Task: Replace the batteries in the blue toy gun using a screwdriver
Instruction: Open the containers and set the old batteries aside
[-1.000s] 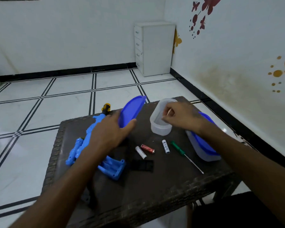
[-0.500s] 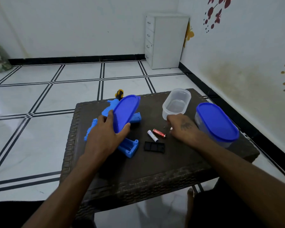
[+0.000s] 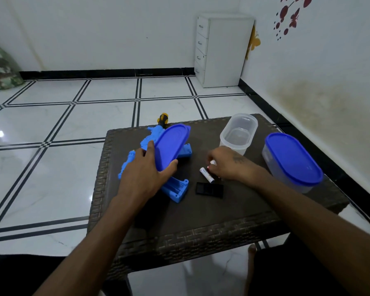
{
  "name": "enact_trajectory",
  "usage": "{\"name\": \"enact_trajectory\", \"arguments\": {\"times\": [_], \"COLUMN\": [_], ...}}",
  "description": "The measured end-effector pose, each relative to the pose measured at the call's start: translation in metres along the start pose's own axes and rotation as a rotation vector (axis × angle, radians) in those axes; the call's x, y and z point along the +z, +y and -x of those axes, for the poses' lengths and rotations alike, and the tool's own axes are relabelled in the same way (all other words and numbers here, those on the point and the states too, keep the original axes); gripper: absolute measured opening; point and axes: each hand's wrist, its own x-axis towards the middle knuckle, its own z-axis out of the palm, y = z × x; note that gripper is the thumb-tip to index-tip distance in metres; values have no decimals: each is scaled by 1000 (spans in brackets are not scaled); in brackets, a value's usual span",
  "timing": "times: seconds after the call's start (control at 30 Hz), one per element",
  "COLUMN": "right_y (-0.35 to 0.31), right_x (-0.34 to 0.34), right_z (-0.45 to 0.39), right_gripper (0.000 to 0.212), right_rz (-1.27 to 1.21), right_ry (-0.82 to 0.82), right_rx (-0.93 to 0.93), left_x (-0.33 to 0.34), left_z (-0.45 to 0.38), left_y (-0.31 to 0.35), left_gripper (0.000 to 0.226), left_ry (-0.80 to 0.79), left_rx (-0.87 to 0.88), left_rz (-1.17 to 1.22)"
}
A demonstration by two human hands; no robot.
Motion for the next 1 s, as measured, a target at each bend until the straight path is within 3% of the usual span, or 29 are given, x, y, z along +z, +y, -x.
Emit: {"name": "enact_trajectory", "arguments": {"times": [0.2,0.5,0.63,0.77,1.0], "right_y": [4,8,12,27,48], "right_x": [0,-3,-28,-58,-55], "right_z": [-9,-3,1,-13,-52], "right_gripper": [22,21,20,23,27], "right_rz": [55,17,-142,-150,7], "right_ry": [-40,14,134,308,229], "right_rx": [20,46,79,147,240], "left_x": [0,-2,-3,-5,-8], "left_z": [-2,-1,0,1,-1], "left_y": [0,1,3,5,5], "left_gripper": [96,96,94,94,96], "left_ry": [-1,-18,-5,-10,-52], "left_rx": [-10,-11,-8,-7,-29], "left_rz": [-16,0,-3,-7,10]}}
